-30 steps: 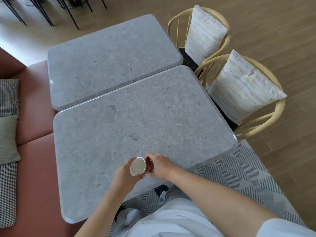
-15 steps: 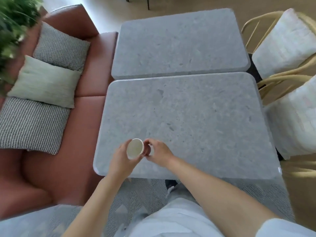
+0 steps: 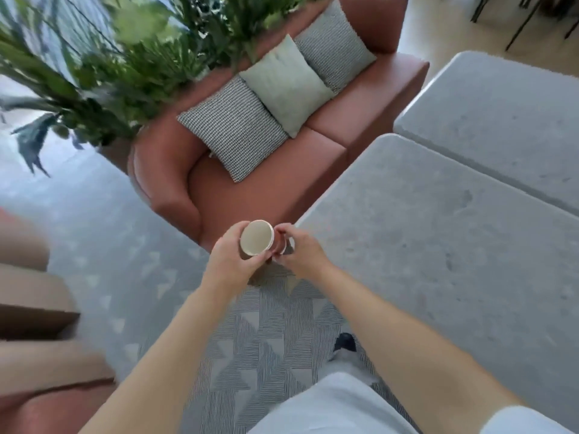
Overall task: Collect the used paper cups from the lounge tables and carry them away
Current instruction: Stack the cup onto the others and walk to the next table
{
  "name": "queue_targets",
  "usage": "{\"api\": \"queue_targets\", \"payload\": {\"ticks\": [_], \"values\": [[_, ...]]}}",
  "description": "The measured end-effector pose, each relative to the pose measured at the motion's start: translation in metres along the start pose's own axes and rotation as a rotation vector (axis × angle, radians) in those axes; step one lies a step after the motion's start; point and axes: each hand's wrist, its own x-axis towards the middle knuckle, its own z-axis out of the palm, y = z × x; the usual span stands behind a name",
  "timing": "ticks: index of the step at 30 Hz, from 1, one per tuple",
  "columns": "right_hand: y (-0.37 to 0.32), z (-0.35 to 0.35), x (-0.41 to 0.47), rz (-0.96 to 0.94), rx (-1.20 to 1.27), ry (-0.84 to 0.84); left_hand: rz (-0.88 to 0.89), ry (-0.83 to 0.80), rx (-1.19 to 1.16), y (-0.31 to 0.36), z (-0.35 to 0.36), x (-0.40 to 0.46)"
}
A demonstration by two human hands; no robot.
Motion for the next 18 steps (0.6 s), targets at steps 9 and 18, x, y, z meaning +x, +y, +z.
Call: {"api": "queue_targets", "payload": {"ticks": [9, 18], "values": [[-0.132, 0.127, -0.043, -0.195, -0.134, -0.227, -0.179, 0.287, -0.106, -0.093, -0.121, -0.123], [-0.252, 0.257, -0.102, -0.387, -0.152, -0.381, -0.268, 0.552, -0.178, -0.163, -0.231, -0.247]]}}
